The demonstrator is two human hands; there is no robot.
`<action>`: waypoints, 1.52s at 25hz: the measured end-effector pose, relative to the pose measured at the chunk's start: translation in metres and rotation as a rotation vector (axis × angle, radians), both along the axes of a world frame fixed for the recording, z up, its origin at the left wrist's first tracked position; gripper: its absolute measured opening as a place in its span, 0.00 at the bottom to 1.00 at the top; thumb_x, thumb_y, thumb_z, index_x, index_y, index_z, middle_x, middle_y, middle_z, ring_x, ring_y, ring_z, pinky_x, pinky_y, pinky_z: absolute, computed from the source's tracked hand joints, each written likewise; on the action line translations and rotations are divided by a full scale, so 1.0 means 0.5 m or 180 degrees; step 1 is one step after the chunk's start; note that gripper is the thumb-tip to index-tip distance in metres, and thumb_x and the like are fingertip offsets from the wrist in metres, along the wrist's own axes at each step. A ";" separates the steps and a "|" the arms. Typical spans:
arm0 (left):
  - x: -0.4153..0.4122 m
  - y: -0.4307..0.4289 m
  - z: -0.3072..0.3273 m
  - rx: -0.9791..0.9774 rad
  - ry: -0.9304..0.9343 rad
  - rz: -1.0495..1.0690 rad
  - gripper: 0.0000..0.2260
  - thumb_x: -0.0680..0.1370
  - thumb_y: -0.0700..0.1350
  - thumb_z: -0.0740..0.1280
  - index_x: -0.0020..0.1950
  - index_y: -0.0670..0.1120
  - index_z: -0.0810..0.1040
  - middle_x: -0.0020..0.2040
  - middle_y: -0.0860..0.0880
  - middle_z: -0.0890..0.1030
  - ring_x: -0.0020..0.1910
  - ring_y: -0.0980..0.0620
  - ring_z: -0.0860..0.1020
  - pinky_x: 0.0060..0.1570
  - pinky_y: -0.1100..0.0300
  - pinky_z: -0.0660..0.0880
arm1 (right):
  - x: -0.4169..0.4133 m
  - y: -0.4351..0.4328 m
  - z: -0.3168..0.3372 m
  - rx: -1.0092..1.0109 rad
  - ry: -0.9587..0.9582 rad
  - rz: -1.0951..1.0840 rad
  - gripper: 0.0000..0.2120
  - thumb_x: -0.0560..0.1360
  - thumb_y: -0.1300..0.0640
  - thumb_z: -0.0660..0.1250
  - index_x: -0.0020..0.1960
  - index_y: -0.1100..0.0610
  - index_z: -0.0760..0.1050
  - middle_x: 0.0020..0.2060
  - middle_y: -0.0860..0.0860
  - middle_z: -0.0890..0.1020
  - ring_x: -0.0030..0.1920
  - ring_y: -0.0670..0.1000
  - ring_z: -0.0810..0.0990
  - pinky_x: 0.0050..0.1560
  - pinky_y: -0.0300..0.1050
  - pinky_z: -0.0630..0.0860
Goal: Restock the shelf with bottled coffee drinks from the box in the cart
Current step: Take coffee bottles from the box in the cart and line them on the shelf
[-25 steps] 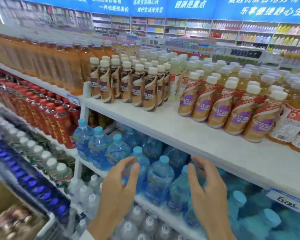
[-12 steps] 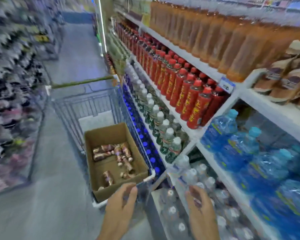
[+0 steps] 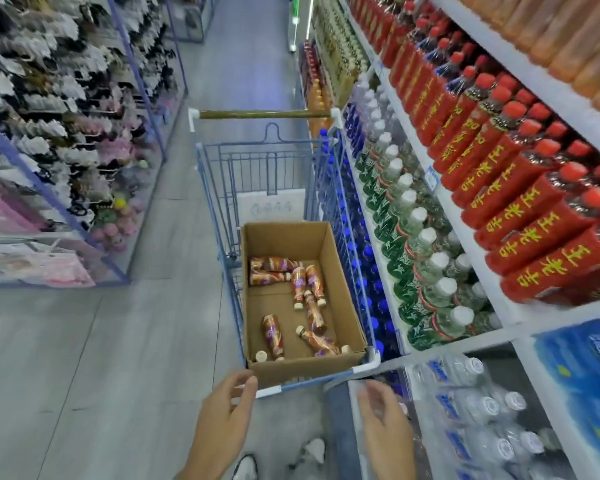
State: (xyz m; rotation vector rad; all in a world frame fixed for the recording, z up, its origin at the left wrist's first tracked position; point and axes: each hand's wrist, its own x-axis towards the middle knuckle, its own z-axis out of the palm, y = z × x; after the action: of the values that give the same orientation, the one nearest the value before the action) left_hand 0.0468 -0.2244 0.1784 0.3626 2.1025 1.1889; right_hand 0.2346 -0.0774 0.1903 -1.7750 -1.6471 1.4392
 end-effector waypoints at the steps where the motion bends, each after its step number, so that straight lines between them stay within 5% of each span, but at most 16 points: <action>1: -0.008 0.010 -0.008 -0.0011 -0.0012 0.0022 0.06 0.83 0.50 0.65 0.57 0.52 0.82 0.52 0.55 0.84 0.53 0.58 0.81 0.47 0.67 0.73 | -0.014 0.012 -0.007 -0.0068 -0.0006 0.0064 0.07 0.80 0.57 0.69 0.58 0.52 0.77 0.54 0.51 0.82 0.56 0.50 0.79 0.56 0.43 0.71; 6: -0.059 0.099 -0.064 -0.0238 -0.0070 0.0163 0.07 0.83 0.50 0.65 0.57 0.53 0.81 0.52 0.56 0.85 0.53 0.58 0.82 0.48 0.65 0.75 | -0.080 0.109 -0.056 -0.0283 -0.0198 0.0570 0.06 0.81 0.51 0.67 0.57 0.45 0.76 0.52 0.41 0.81 0.54 0.40 0.79 0.58 0.45 0.75; 11: -0.117 0.250 -0.117 -0.0625 -0.0076 0.0274 0.09 0.83 0.50 0.65 0.60 0.50 0.80 0.52 0.55 0.83 0.54 0.56 0.81 0.54 0.59 0.77 | -0.130 0.247 -0.112 -0.0566 -0.0232 0.1072 0.07 0.82 0.48 0.65 0.59 0.46 0.76 0.53 0.39 0.81 0.56 0.41 0.79 0.60 0.44 0.76; 15: -0.159 0.373 -0.184 -0.0827 -0.0372 0.0462 0.09 0.83 0.51 0.64 0.59 0.50 0.80 0.51 0.55 0.82 0.52 0.58 0.80 0.46 0.67 0.75 | -0.164 0.338 -0.145 -0.0875 -0.0311 0.1055 0.08 0.82 0.50 0.66 0.60 0.47 0.77 0.54 0.42 0.82 0.56 0.43 0.80 0.57 0.42 0.75; 18: -0.174 0.458 -0.278 -0.1065 -0.0912 0.0697 0.13 0.81 0.54 0.64 0.59 0.49 0.81 0.54 0.48 0.84 0.55 0.46 0.81 0.59 0.48 0.78 | -0.176 0.364 -0.166 -0.0997 -0.0446 0.1023 0.06 0.82 0.50 0.66 0.58 0.47 0.77 0.53 0.41 0.82 0.55 0.41 0.80 0.56 0.39 0.75; 21: -0.167 0.567 -0.404 -0.1293 -0.1361 0.0502 0.18 0.81 0.54 0.66 0.65 0.46 0.80 0.62 0.44 0.82 0.63 0.41 0.78 0.67 0.48 0.73 | -0.167 0.357 -0.201 -0.1204 -0.0434 0.0763 0.06 0.81 0.52 0.67 0.56 0.43 0.78 0.51 0.38 0.82 0.51 0.35 0.80 0.48 0.26 0.72; 27: -0.123 0.694 -0.620 -0.1771 -0.1503 0.0288 0.21 0.79 0.56 0.69 0.63 0.42 0.78 0.60 0.43 0.82 0.59 0.41 0.80 0.58 0.53 0.74 | -0.177 0.348 -0.261 -0.1588 -0.0463 0.0553 0.07 0.79 0.50 0.69 0.56 0.41 0.78 0.48 0.31 0.82 0.51 0.30 0.78 0.46 0.22 0.72; 31: -0.105 0.731 -0.724 -0.1719 -0.1488 0.0156 0.21 0.76 0.55 0.73 0.62 0.42 0.79 0.55 0.44 0.83 0.53 0.43 0.81 0.56 0.52 0.78 | -0.195 0.365 -0.285 -0.1538 -0.0330 0.0267 0.08 0.77 0.50 0.70 0.55 0.41 0.79 0.51 0.32 0.83 0.53 0.32 0.79 0.48 0.30 0.73; 38: -0.130 0.730 -0.663 -0.0986 -0.1839 0.0389 0.07 0.79 0.51 0.70 0.54 0.51 0.78 0.50 0.49 0.84 0.49 0.48 0.83 0.47 0.55 0.80 | -0.231 0.419 -0.276 -0.1521 -0.0292 0.0540 0.06 0.80 0.48 0.68 0.56 0.40 0.78 0.52 0.29 0.81 0.54 0.30 0.78 0.49 0.25 0.73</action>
State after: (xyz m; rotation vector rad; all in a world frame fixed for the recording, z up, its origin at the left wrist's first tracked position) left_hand -0.0179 0.1409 -0.1533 -0.2334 1.7660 0.8754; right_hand 0.1192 0.1323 0.0524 -2.0049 -1.6275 1.9895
